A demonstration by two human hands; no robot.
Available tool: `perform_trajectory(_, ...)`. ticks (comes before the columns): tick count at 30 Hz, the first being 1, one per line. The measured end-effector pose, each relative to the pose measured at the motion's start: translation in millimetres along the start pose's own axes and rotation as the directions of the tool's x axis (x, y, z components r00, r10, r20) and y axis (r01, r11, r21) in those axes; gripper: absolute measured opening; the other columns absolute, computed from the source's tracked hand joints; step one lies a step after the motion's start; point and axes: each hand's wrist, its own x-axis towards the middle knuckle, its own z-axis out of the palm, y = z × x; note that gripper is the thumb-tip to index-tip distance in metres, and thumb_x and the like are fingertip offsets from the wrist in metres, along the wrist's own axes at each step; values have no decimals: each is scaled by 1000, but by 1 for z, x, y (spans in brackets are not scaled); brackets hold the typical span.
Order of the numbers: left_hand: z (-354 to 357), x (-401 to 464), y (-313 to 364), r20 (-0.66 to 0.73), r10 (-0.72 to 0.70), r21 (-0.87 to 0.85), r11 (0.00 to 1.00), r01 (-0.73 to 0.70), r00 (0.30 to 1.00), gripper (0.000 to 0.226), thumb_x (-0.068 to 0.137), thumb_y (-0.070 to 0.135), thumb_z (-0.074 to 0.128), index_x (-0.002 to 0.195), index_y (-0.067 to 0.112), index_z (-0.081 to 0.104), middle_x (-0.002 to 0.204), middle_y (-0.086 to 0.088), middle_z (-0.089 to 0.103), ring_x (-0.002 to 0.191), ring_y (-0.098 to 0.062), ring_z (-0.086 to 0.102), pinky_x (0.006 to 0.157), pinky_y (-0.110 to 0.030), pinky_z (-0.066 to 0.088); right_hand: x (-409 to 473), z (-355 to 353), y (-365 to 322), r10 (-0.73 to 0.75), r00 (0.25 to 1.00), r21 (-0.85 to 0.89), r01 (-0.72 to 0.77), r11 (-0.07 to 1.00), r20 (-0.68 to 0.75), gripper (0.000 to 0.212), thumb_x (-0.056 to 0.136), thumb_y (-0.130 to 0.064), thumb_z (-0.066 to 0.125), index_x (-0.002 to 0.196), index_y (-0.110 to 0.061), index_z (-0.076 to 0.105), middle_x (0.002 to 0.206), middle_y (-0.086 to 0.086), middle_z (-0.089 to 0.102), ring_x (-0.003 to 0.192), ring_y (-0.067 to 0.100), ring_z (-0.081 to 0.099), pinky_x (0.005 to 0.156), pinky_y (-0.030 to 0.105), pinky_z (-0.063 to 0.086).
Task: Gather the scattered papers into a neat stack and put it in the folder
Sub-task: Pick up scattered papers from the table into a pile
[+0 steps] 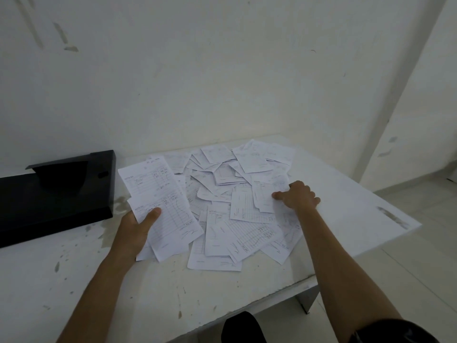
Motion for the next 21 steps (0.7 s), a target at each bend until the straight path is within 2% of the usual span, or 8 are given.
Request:
perform_trajectory(3, 0, 0, 0, 5, 4, 8, 1000, -4, 1000, 36, 94, 22, 63, 129, 16, 60, 119, 3, 66, 111, -18, 61, 87, -31, 48, -2, 3, 3, -47, 999, 30, 48, 998, -13, 65, 83, -54, 72, 135, -21, 54, 136, 11, 55, 128, 33, 49, 108, 44, 30)
perform_trajectory(7, 0, -1, 1, 8, 4, 3, 1000, -4, 1000, 36, 93, 22, 64, 129, 15, 61, 120, 2, 67, 111, -19, 62, 86, -31, 49, -8, 3, 5, -122, 992, 217, 126, 968, -36, 60, 87, -38, 74, 135, -19, 43, 125, 7, 65, 117, 30, 59, 106, 43, 30)
perform_trajectory(10, 0, -1, 1, 6, -3, 8, 1000, 3, 1000, 38, 93, 23, 64, 130, 14, 60, 123, 1, 66, 113, -21, 61, 90, -35, 49, -7, 1, 12, -166, 985, 353, 168, 920, -37, 63, 86, -36, 76, 139, -20, 46, 128, 5, 63, 117, 30, 60, 107, 46, 40)
perform_trajectory(12, 0, -2, 2, 10, -2, 4, 1000, 2, 1000, 39, 93, 23, 64, 131, 14, 59, 124, 0, 66, 114, -21, 61, 89, -34, 49, -6, -3, 19, -228, 973, 492, 219, 842, -42, 41, 89, -29, 73, 125, -14, 61, 125, 6, 68, 108, 28, 65, 93, 42, 53)
perform_trajectory(14, 1, -2, 2, 14, 5, -7, 1000, -5, 1000, 39, 93, 23, 63, 132, 15, 59, 123, 1, 66, 113, -20, 61, 83, -29, 49, -11, -8, 24, -282, 957, 641, 259, 723, -69, 27, 94, -21, 68, 119, -11, 67, 118, 5, 71, 101, 22, 68, 77, 28, 54)
perform_trajectory(16, 2, -2, 4, 19, 9, -26, 1000, -8, 1000, 40, 93, 24, 64, 131, 16, 59, 123, 2, 66, 112, -19, 61, 82, -28, 50, -14, -12, 27, -292, 952, 728, 264, 632, -92, 30, 95, -20, 67, 124, -12, 67, 120, 2, 71, 104, 19, 68, 82, 28, 55)
perform_trajectory(18, 3, -3, 5, 26, 3, -62, 998, -1, 1000, 39, 92, 26, 65, 130, 18, 60, 121, 4, 67, 112, -18, 62, 89, -33, 50, -17, -14, 28, -278, 955, 798, 243, 551, -98, 33, 94, -20, 68, 127, -13, 66, 122, 1, 71, 110, 21, 68, 95, 39, 55)
perform_trajectory(21, 5, -4, 10, 43, -37, -139, 989, 43, 998, 36, 91, 27, 66, 126, 23, 62, 118, 5, 69, 111, -17, 63, 98, -40, 48, -26, -15, 22, -270, 959, 866, 209, 453, -91, 34, 93, -20, 70, 126, -14, 67, 121, 1, 72, 109, 22, 69, 95, 42, 55)
